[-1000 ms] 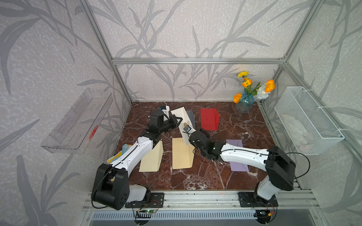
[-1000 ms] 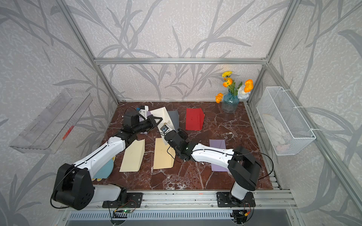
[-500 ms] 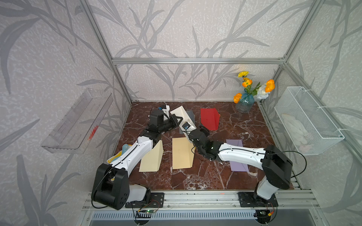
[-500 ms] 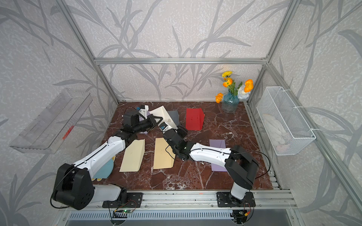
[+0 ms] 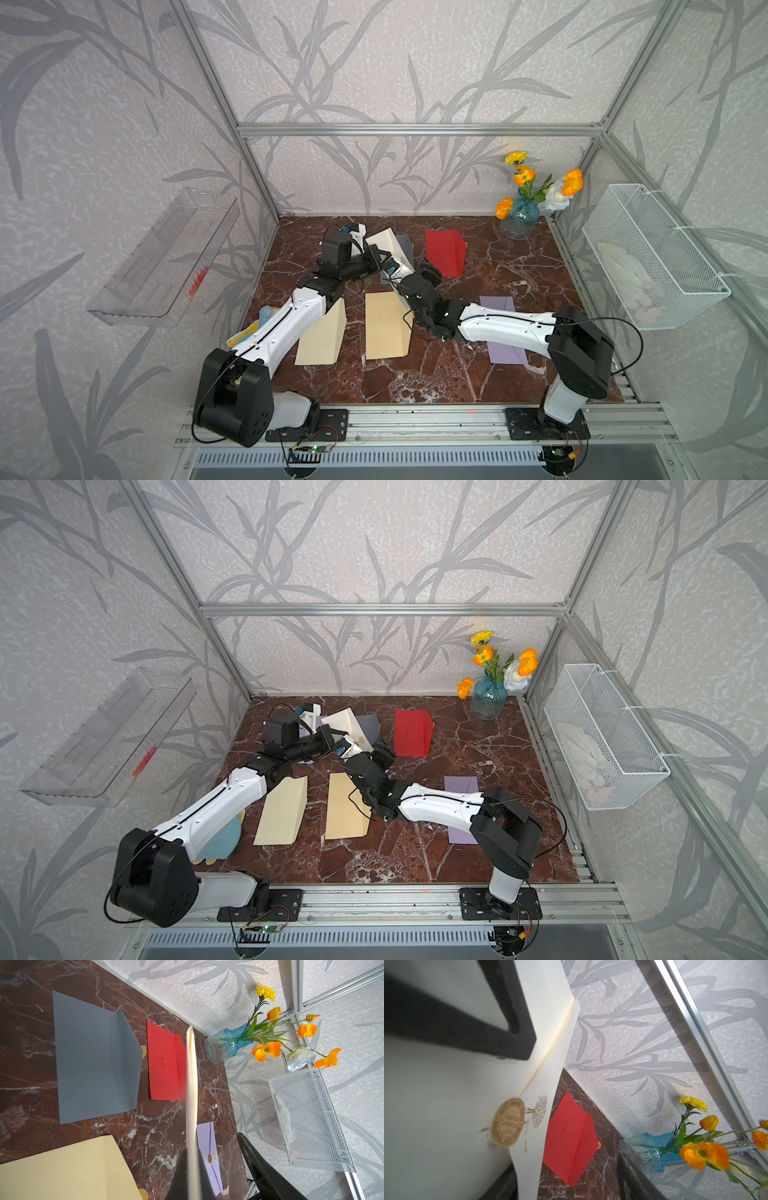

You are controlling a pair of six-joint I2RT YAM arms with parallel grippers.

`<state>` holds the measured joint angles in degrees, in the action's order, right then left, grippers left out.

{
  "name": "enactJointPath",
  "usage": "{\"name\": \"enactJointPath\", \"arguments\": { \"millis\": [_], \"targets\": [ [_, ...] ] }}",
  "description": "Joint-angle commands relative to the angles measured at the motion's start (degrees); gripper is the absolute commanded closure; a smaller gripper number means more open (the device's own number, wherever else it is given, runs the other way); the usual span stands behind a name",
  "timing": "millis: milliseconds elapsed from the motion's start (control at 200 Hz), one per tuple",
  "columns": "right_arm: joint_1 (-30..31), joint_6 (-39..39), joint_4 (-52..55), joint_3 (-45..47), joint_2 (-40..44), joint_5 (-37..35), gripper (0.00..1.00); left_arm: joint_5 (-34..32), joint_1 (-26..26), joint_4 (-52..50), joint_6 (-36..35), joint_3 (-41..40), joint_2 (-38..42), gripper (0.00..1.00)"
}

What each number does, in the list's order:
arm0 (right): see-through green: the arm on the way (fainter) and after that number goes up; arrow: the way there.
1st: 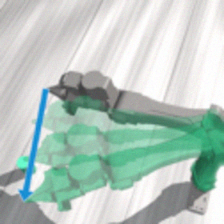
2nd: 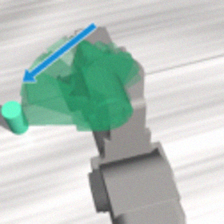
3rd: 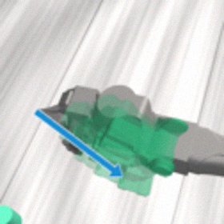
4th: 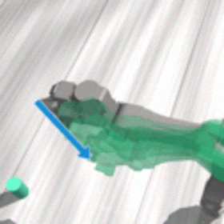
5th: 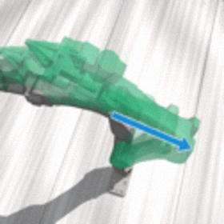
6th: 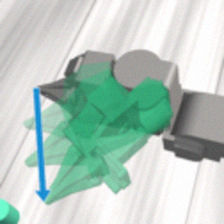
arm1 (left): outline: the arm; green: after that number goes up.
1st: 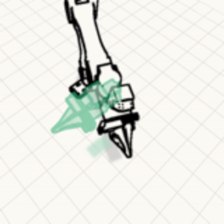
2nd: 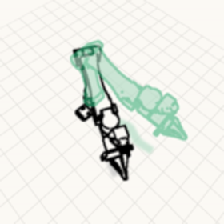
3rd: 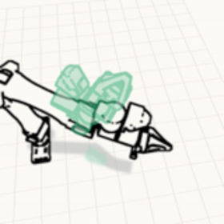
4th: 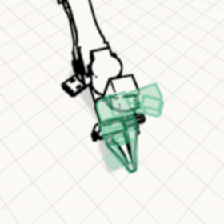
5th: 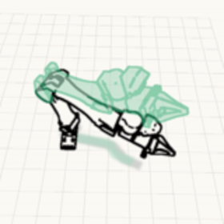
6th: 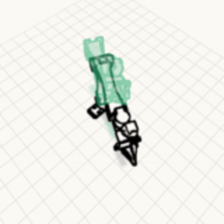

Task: Open the envelope
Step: Open the envelope flap on the envelope.

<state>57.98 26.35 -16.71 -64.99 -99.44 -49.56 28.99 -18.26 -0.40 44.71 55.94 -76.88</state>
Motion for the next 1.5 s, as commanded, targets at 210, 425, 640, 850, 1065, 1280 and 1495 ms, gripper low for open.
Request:
{"name": "enactJointPath", "arguments": {
  "millis": [210, 425, 640, 850, 1065, 1280, 1495],
  "targets": [
    [-0.71, 1.70, -4.47, -3.72, -1.36, -1.77, 0.29, 2.12, -0.89, -4.78, -3.31, 1.50, 1.64, 1.00],
    [-2.22, -0.34, -1.90, -4.33, -1.08, -1.68, 0.28, 2.64, -0.90, -4.78, -3.66, 1.41, 1.83, 1.00],
    [-4.23, -3.20, 1.04, -4.09, -0.32, -1.15, 0.28, 3.16, -0.90, -3.93, -4.03, 0.97, 2.74, 1.00],
    [-6.15, -7.57, 5.70, -3.30, 0.54, 0.09, 0.28, 2.75, -0.81, -3.91, -5.07, 0.90, 4.09, 1.00],
    [-8.32, -14.21, 12.05, -3.27, 1.35, 4.15, 0.28, 6.69, -0.81, -1.39, -5.60, 0.15, 4.54, 1.00],
    [-13.30, -24.49, 21.77, -5.74, 4.10, 23.13, 0.29, 12.15, -0.55, -0.95, -8.77, -0.71, 4.42, 1.00],
    [-17.10, -29.40, 25.04, -5.94, 5.44, 34.63, 0.29, 17.95, 0.84, 7.50, -6.51, -4.50, 4.60, 1.00]
  ]
}}
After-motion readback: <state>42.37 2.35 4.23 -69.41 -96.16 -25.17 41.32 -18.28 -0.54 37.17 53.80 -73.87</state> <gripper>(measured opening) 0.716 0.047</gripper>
